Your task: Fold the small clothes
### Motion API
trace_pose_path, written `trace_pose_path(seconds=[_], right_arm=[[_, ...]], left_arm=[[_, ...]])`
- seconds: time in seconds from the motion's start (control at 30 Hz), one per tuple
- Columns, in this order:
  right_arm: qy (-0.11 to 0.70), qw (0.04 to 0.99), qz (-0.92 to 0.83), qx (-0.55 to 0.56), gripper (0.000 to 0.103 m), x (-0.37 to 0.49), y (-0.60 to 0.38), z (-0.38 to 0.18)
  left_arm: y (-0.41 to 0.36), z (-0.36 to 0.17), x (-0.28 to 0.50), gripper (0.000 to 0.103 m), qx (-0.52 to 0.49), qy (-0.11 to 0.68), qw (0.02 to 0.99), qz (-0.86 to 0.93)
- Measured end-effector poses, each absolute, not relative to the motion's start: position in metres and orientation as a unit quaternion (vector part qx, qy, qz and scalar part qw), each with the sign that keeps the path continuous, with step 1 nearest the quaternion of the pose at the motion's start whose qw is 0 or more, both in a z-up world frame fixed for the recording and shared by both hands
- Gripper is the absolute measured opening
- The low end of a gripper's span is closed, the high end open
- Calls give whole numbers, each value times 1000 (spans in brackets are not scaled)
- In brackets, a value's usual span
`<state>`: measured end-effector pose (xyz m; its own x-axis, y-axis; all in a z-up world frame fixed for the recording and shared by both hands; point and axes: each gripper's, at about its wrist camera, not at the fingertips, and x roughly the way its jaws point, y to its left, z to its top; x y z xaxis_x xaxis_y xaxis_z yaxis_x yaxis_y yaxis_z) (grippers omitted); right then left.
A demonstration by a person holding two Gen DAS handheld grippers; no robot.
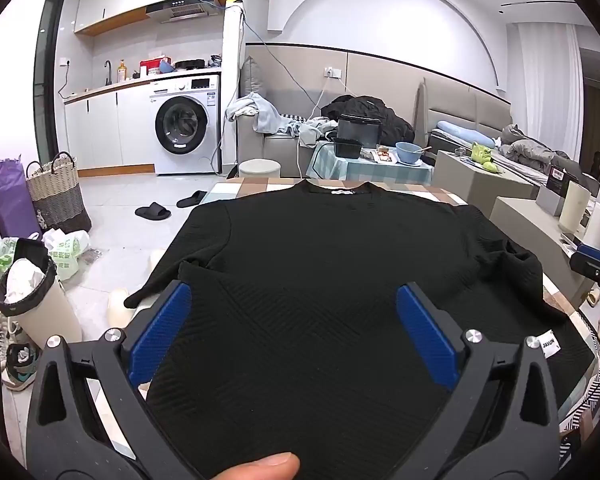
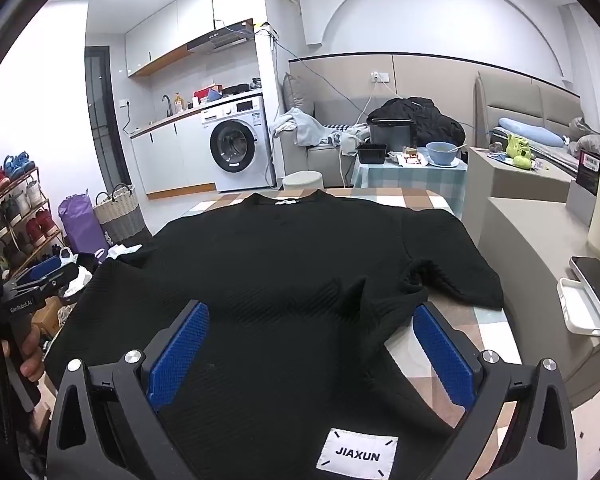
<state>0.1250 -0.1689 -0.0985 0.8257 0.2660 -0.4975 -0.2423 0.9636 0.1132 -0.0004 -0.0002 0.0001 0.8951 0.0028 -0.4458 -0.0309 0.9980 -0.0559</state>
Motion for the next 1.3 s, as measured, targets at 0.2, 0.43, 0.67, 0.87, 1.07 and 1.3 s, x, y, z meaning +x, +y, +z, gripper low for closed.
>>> trace_pose_path(seconds=[0.2,0.43,0.67,0.87,1.07,1.3], right_arm=[[263,955,132,24,103,126,-168,-99],[264,955,134,25,103,128,-170,-100],[265,955,134,25,103,128,-171,-101],[266,954,134,27,103,128,-171,-102],[265,954,135,27,103,128,-172,-102],[265,954,135,27,103,129,-172,-102]], left_arm=[[0,0,0,102,-31,229,973,9],[0,0,0,102,-31,230,973,9],[0,0,0,102,-31,231,972,9],[0,0,0,102,-31,231,972,10],[0,0,0,102,-31,232,972,11],[0,0,0,102,-31,232,972,11]])
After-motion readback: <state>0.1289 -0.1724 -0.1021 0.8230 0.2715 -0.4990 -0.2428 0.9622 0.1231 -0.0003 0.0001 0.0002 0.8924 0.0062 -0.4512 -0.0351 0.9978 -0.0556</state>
